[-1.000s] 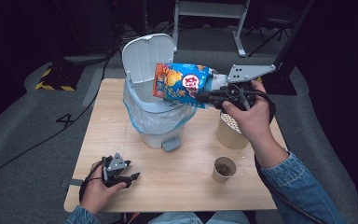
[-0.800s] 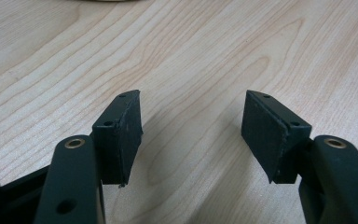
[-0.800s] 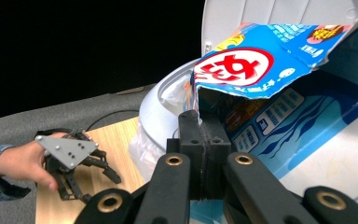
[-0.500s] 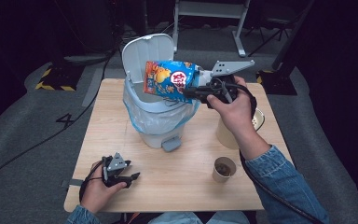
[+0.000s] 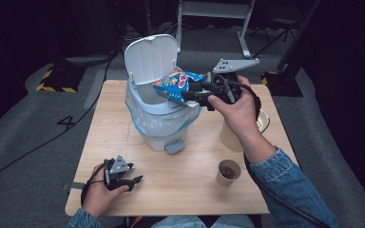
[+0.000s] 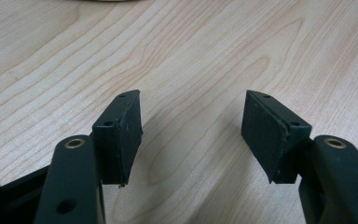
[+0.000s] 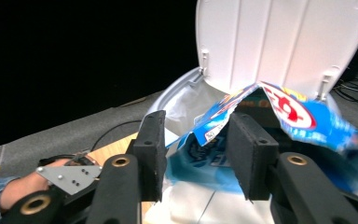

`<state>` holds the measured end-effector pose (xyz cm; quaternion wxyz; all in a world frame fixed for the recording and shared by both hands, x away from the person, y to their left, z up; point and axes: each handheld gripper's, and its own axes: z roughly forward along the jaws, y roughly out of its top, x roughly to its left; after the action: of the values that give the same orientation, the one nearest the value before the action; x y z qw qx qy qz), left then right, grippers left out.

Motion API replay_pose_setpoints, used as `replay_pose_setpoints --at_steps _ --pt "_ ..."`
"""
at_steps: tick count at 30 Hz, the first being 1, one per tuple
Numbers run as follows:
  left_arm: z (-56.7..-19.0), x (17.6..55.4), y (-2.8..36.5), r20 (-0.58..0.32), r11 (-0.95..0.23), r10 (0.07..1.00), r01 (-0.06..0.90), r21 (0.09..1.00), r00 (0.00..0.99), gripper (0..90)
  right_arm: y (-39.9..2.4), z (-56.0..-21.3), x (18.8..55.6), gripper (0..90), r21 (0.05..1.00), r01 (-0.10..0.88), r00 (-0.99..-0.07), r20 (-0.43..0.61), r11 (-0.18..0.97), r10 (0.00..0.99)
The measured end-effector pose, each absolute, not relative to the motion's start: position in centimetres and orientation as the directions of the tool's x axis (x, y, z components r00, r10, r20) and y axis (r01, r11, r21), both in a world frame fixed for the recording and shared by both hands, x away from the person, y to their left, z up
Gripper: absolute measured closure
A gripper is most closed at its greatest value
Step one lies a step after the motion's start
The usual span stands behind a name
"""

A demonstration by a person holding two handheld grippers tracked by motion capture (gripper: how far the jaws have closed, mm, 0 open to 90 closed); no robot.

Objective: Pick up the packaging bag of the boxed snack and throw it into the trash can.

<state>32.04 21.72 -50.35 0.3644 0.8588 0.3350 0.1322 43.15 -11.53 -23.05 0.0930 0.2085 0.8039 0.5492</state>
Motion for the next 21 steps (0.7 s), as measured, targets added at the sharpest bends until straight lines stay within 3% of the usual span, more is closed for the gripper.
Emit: replay_pose_setpoints --at_steps 7,12,21 --pt "-50.4 32.0 21.7 -0.018 -0.509 0.672 0.479 0.715 0.74 38.4 -10.2 -22.9 43.1 46.3 0.931 0.235 -0.899 0.098 0.281 0.428" --pt "-50.4 32.0 21.7 -0.017 -0.51 0.672 0.479 0.715 0.74 38.4 -9.1 -22.7 43.3 38.0 0.944 0.185 -0.899 0.05 0.273 0.436" --pt "-50.3 32.2 21.9 -0.017 -0.518 0.658 0.47 0.715 0.753 38.6 -10.4 -23.2 43.1 35.1 0.927 0.148 -0.904 -0.014 0.344 0.427"
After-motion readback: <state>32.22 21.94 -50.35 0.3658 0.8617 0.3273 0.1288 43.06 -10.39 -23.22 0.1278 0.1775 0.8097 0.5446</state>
